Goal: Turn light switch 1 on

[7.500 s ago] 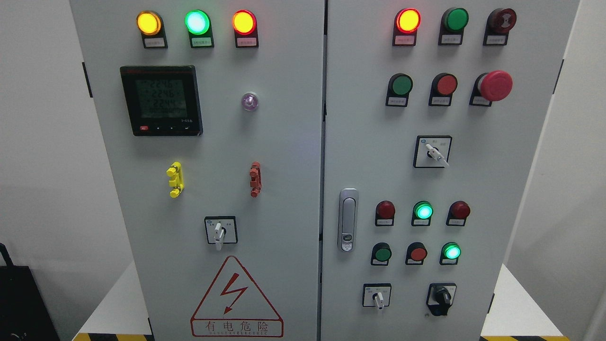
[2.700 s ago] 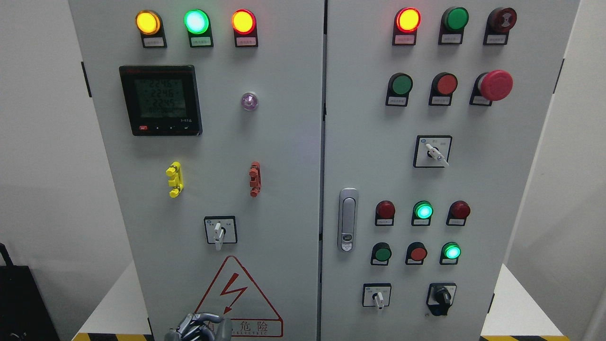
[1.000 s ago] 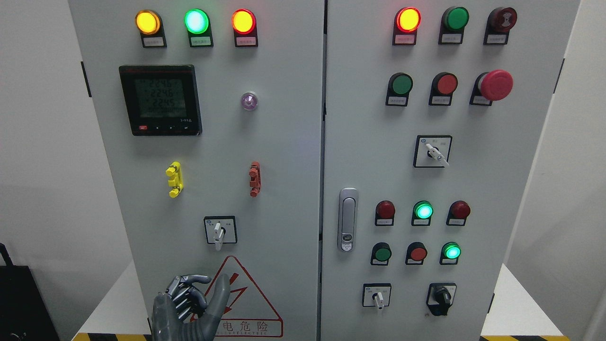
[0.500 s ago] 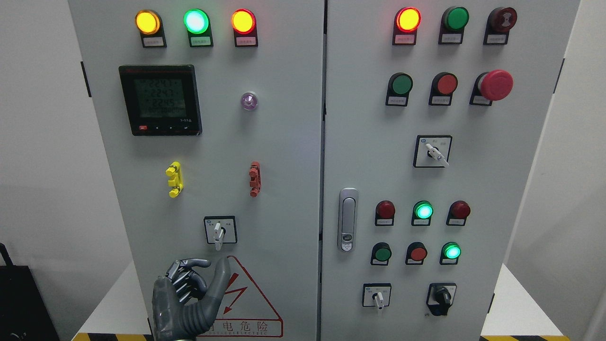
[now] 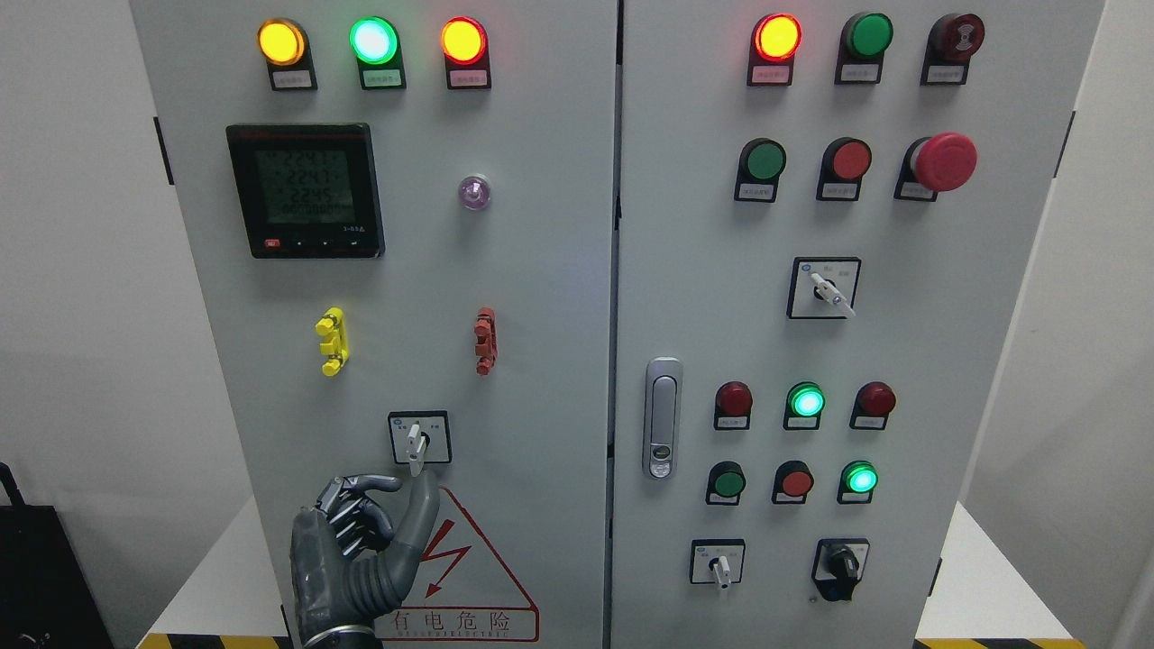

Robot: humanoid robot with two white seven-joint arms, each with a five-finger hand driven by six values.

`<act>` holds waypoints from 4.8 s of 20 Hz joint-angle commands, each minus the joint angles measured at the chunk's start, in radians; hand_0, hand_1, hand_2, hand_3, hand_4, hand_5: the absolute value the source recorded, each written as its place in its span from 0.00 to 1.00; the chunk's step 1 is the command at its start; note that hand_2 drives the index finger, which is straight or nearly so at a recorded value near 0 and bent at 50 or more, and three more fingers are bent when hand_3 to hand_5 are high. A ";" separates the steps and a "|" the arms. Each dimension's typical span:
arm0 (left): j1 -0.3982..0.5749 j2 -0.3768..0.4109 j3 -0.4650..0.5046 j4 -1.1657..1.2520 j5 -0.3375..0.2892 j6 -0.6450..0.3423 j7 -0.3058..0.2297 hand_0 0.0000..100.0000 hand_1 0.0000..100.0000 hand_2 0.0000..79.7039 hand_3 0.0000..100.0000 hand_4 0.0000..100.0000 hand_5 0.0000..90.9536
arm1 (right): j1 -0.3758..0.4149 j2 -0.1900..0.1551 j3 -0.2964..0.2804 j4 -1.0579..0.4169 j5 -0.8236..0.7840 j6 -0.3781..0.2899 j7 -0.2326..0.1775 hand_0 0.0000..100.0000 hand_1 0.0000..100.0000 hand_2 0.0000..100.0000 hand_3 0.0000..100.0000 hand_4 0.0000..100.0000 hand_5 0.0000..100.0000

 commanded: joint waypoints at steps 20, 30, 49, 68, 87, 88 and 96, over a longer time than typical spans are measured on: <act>-0.060 -0.012 -0.001 0.003 -0.018 0.115 -0.002 0.09 0.66 0.71 0.99 0.96 0.96 | 0.000 0.000 0.001 0.000 0.000 0.000 0.000 0.00 0.00 0.00 0.00 0.00 0.00; -0.074 -0.016 -0.003 0.001 -0.018 0.122 0.001 0.09 0.67 0.71 1.00 0.97 0.96 | 0.000 0.000 -0.001 0.000 0.000 0.000 0.000 0.00 0.00 0.00 0.00 0.00 0.00; -0.099 -0.018 -0.001 0.000 -0.018 0.187 0.003 0.11 0.67 0.74 1.00 0.99 0.97 | 0.000 0.000 -0.001 0.000 0.000 0.000 0.000 0.00 0.00 0.00 0.00 0.00 0.00; -0.103 -0.019 -0.012 0.001 -0.016 0.204 0.001 0.19 0.65 0.75 1.00 1.00 0.97 | 0.000 0.000 0.001 0.000 0.000 0.000 0.000 0.00 0.00 0.00 0.00 0.00 0.00; -0.108 -0.021 -0.012 0.001 -0.016 0.210 0.001 0.24 0.60 0.75 1.00 1.00 0.97 | 0.000 0.000 0.001 0.000 0.000 0.000 0.000 0.00 0.00 0.00 0.00 0.00 0.00; -0.108 -0.021 -0.012 0.001 -0.016 0.210 0.001 0.25 0.60 0.75 1.00 1.00 0.97 | 0.000 0.000 0.001 0.000 0.000 0.000 0.000 0.00 0.00 0.00 0.00 0.00 0.00; -0.110 -0.021 -0.012 0.001 -0.016 0.210 0.001 0.27 0.58 0.75 1.00 1.00 0.97 | 0.000 -0.001 0.001 0.000 0.000 0.000 0.000 0.00 0.00 0.00 0.00 0.00 0.00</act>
